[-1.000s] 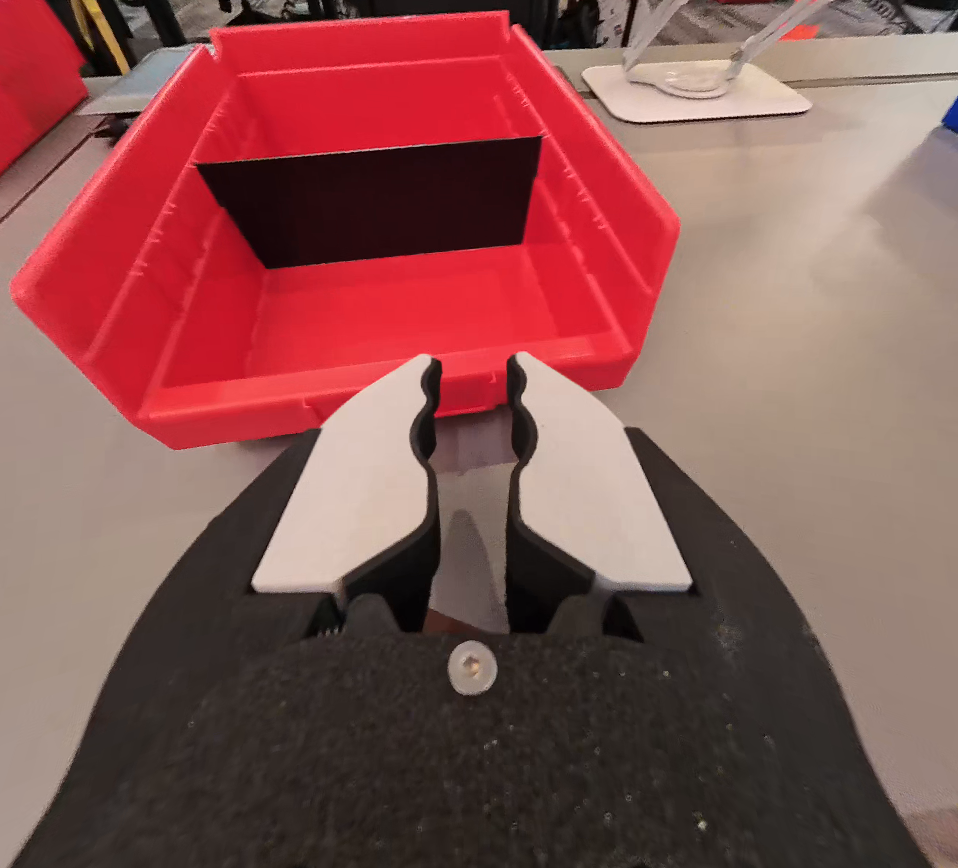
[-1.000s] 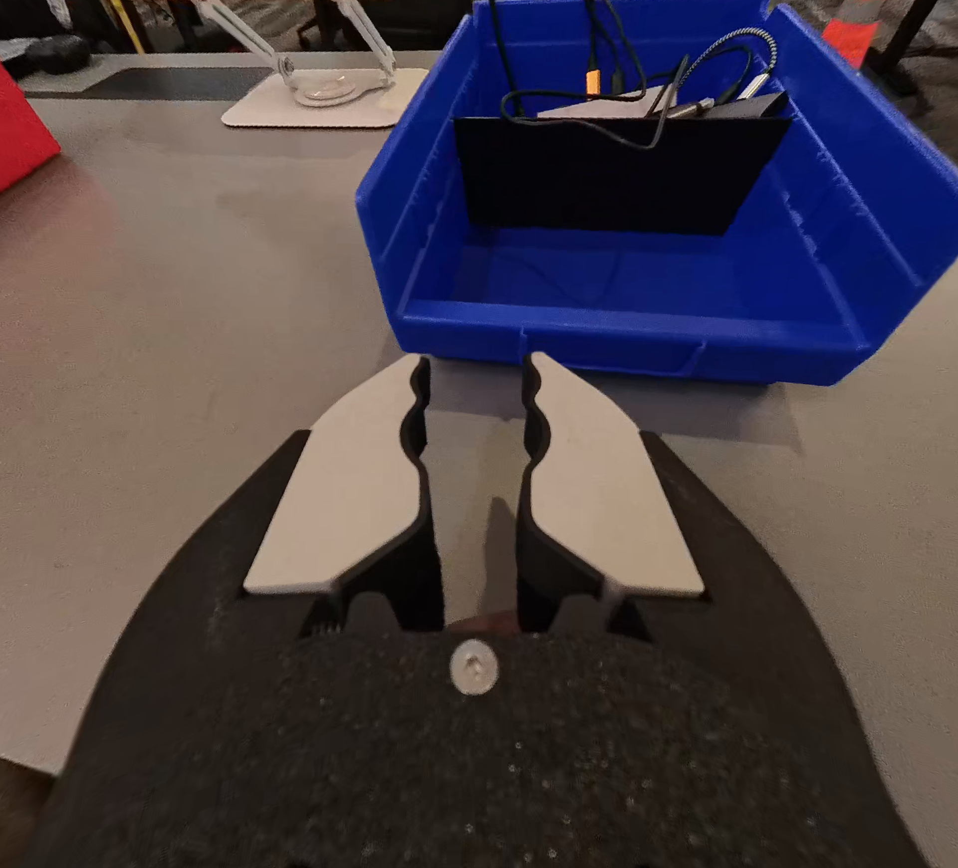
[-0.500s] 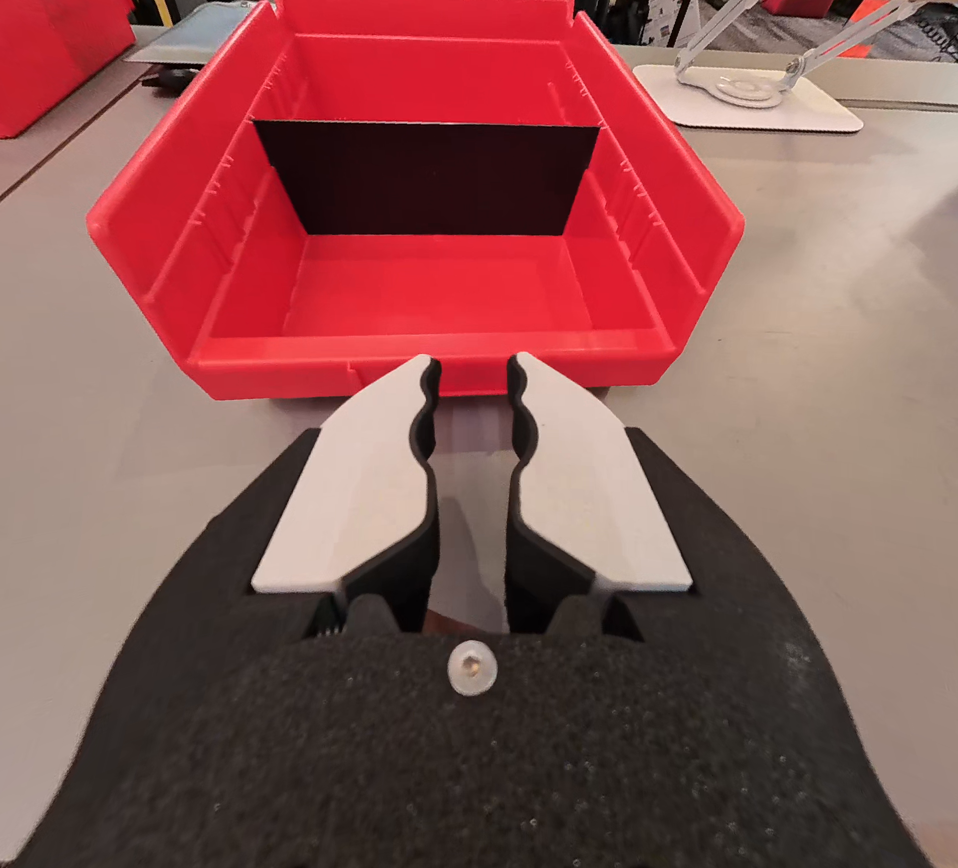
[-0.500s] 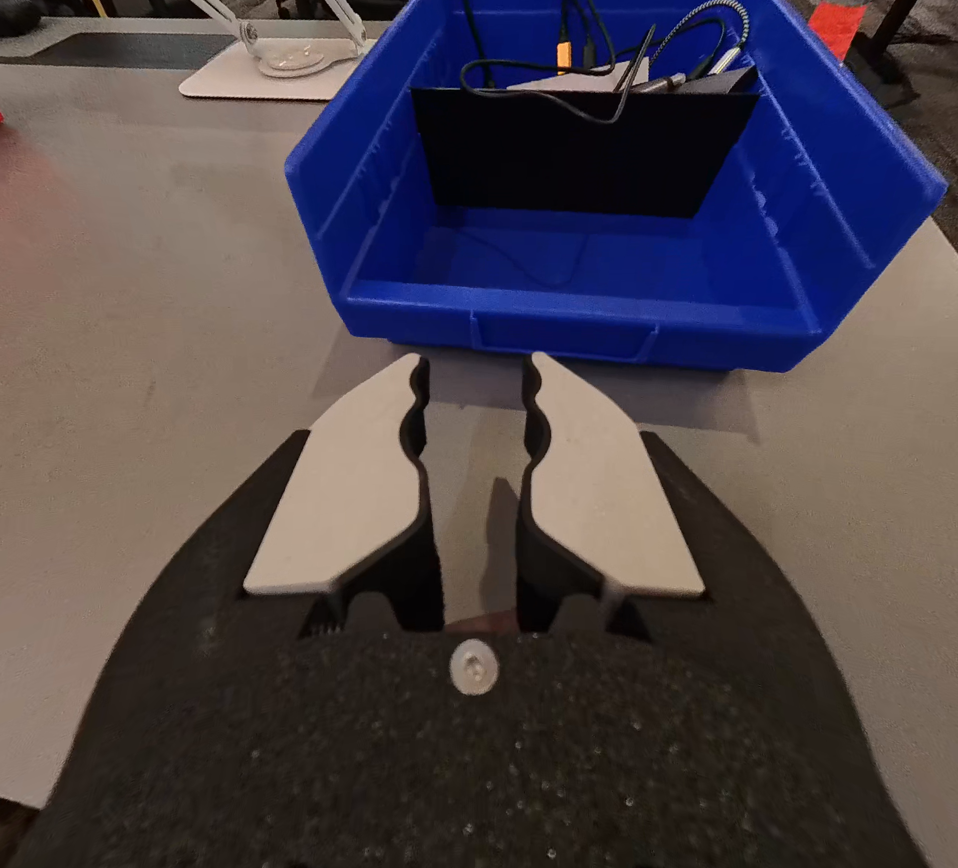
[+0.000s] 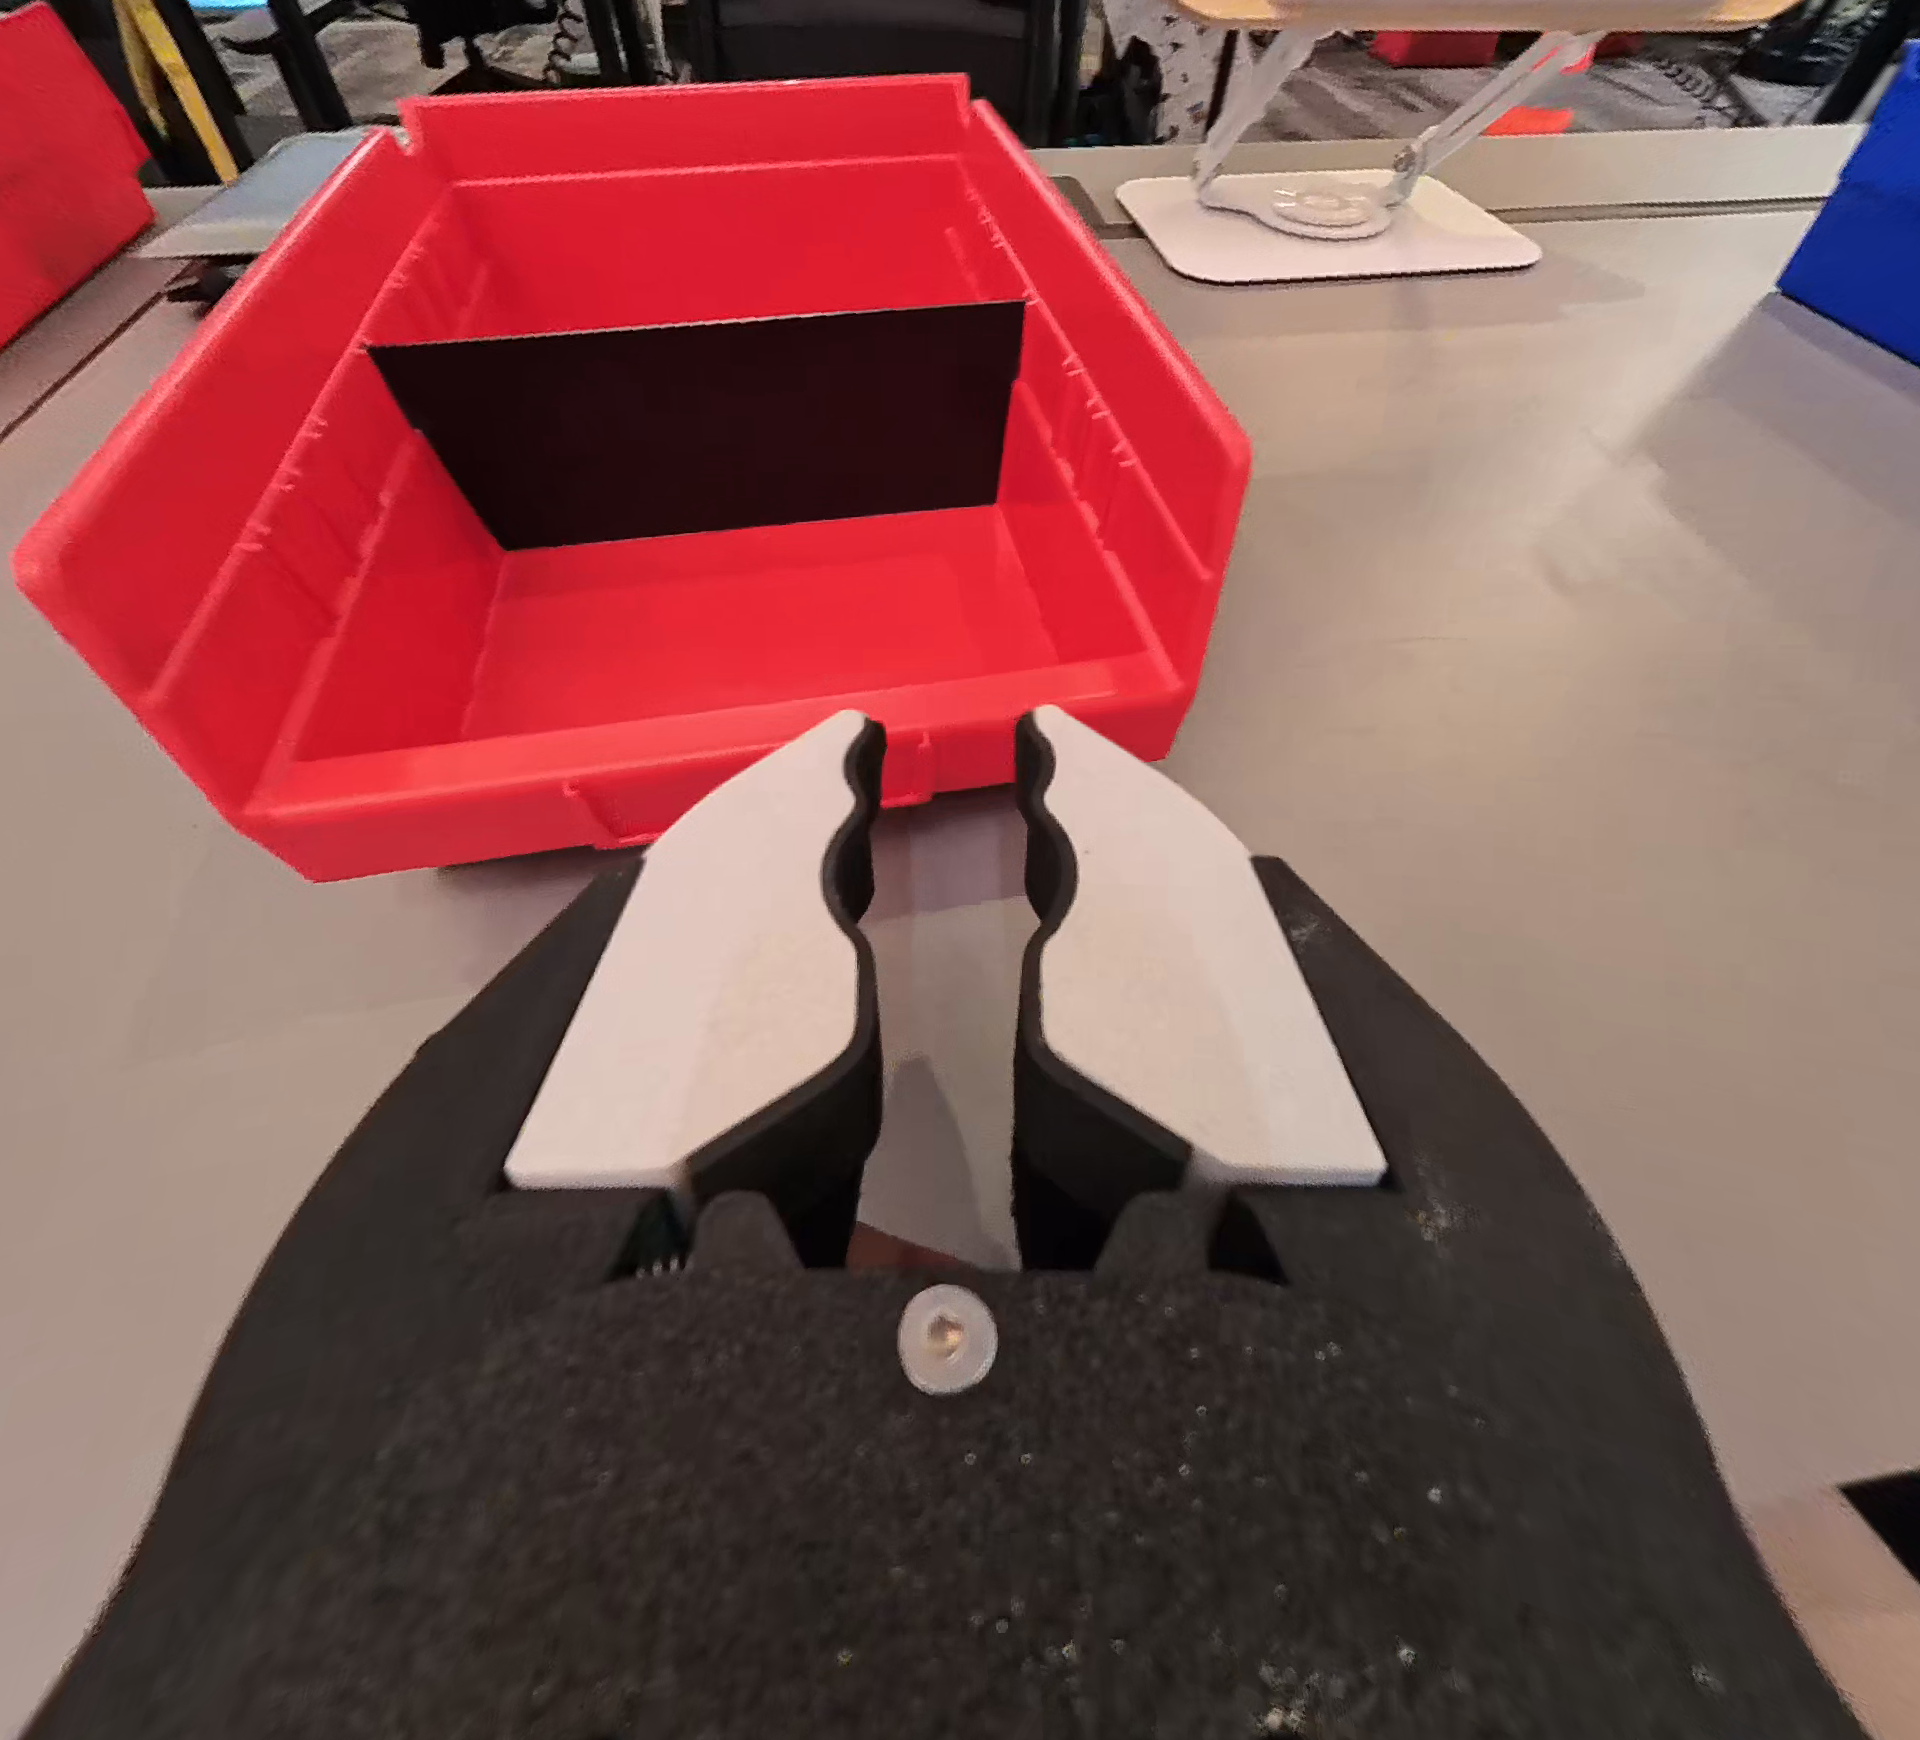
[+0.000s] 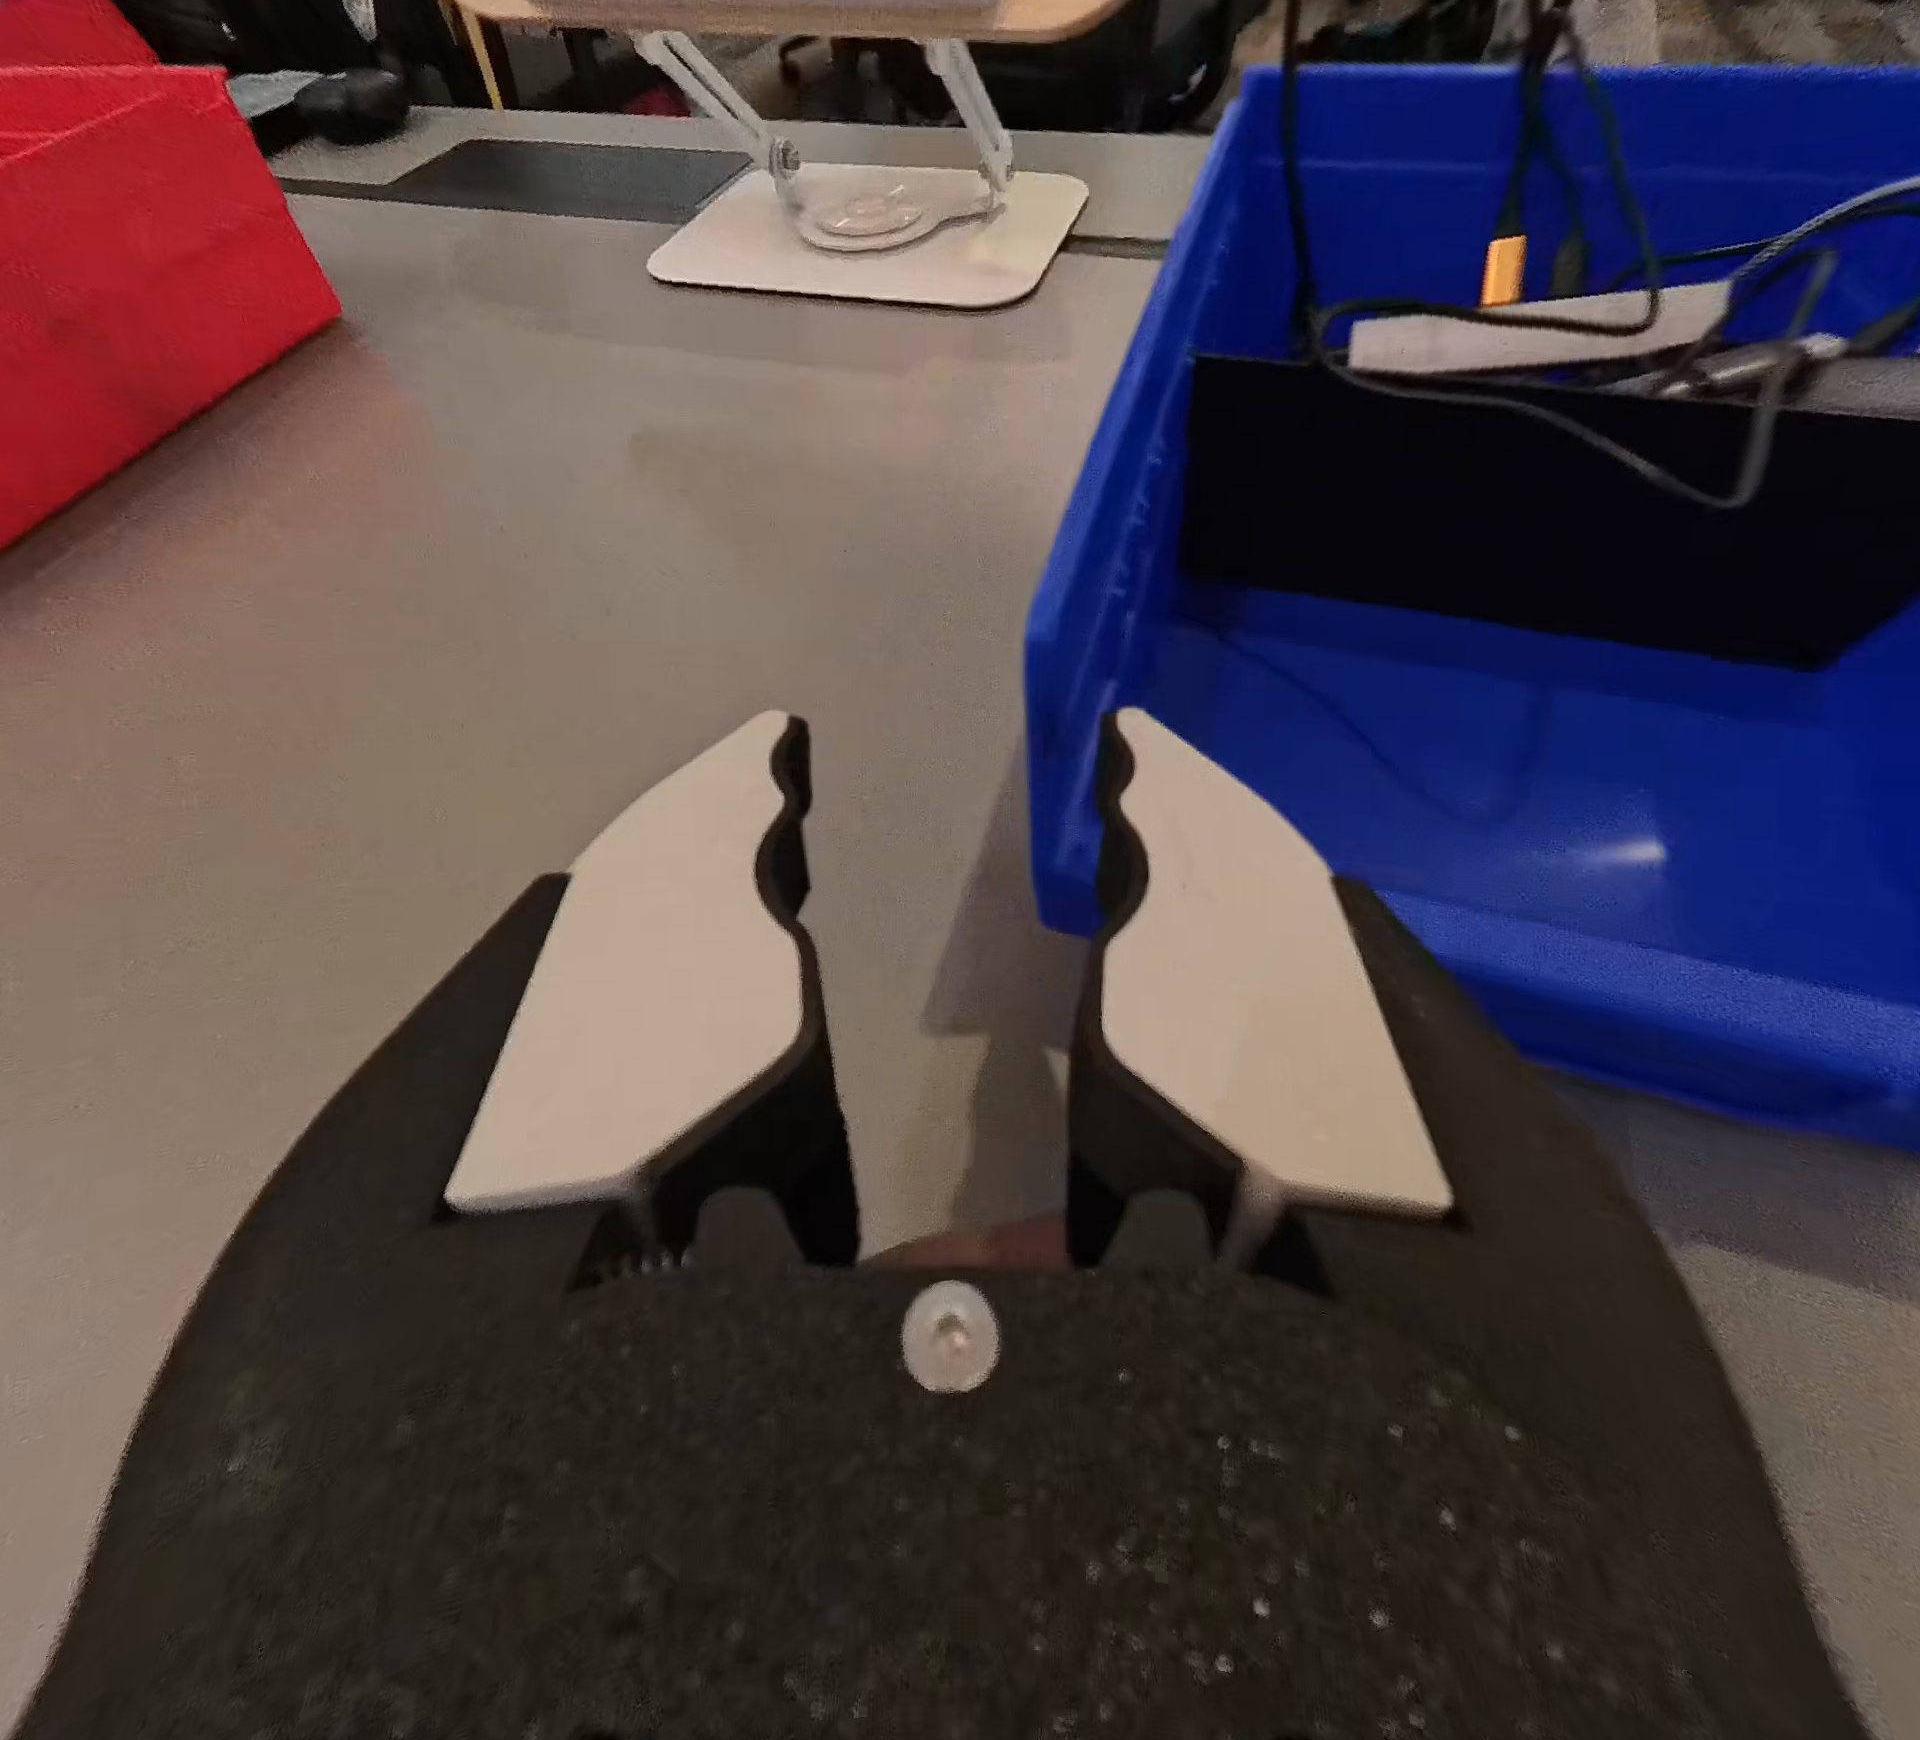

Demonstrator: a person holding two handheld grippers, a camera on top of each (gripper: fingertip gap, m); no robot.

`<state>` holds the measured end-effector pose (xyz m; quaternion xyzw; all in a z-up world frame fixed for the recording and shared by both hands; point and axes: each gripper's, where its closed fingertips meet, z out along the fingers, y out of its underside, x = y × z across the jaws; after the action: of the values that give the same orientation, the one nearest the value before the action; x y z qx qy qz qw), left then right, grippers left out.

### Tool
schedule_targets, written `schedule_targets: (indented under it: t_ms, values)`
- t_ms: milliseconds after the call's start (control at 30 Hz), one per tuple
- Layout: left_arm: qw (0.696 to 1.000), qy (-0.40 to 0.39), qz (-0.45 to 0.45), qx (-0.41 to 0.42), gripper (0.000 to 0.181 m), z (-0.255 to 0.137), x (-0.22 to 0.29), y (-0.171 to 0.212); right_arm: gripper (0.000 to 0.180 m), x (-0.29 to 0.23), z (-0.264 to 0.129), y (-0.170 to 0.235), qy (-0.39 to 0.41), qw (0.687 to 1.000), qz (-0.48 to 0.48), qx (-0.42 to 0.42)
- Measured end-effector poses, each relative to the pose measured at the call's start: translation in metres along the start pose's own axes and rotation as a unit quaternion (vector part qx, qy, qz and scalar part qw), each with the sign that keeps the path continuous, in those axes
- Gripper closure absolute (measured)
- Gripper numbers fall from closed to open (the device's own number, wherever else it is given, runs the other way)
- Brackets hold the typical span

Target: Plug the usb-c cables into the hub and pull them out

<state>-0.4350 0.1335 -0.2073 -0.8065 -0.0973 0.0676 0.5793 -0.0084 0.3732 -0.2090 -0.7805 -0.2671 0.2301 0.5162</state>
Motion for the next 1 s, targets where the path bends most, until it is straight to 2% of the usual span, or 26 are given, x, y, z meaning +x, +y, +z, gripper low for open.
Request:
schedule_targets:
  t_ms: [167, 233, 300, 367, 400, 467, 567, 667, 800, 900, 967, 1000]
  values:
    - [0.998, -0.006, 0.055, 0.0, 0.157, -0.005, 0.013, -0.004, 0.112, -0.016, 0.022, -0.006, -0.005, 0.999, 0.044, -0.002]
    - [0.997, -0.001, 0.073, 0.01, 0.157, -0.009, 0.026, -0.01, 0.11, -0.031, 0.02, -0.003, -0.024, 0.999, 0.02, -0.007]
    - [0.998, 0.033, 0.054, 0.022, 0.156, -0.011, 0.057, -0.015, 0.117, -0.053, 0.012, 0.004, -0.071, 0.997, -0.022, -0.029]
    - [0.996, 0.082, 0.037, 0.015, 0.156, -0.007, 0.101, -0.017, 0.137, -0.072, -0.007, 0.001, -0.124, 0.991, -0.032, -0.026]
    - [0.995, 0.097, 0.038, 0.005, 0.156, -0.003, 0.123, -0.015, 0.133, -0.073, -0.018, -0.005, -0.124, 0.992, -0.027, -0.008]
    - [0.987, 0.155, 0.039, -0.01, 0.151, 0.006, 0.176, -0.013, 0.131, -0.052, -0.043, -0.015, -0.07, 0.997, -0.014, 0.03]
    - [0.969, 0.242, 0.019, -0.034, 0.142, 0.017, 0.254, -0.013, 0.132, 0.01, -0.085, -0.019, 0.062, 0.995, 0.01, 0.079]
    - [0.959, 0.278, 0.027, -0.044, 0.133, 0.039, 0.311, -0.018, 0.135, 0.072, -0.108, -0.004, 0.169, 0.982, 0.031, 0.08]
    - [0.952, 0.3, 0.032, -0.053, 0.13, 0.076, 0.371, -0.026, 0.129, 0.104, -0.097, 0.023, 0.202, 0.976, 0.081, 0.028]
    - [0.952, 0.297, 0.038, -0.065, 0.132, 0.102, 0.399, -0.03, 0.13, 0.11, -0.079, 0.023, 0.224, 0.972, 0.071, 0.013]
    - [0.953, 0.292, 0.04, -0.065, 0.141, 0.115, 0.41, -0.034, 0.136, 0.11, -0.068, 0.025, 0.232, 0.97, 0.069, -0.007]
    - [0.951, 0.296, 0.052, -0.077, 0.153, 0.119, 0.414, -0.033, 0.137, 0.108, -0.064, 0.029, 0.23, 0.97, 0.071, -0.025]
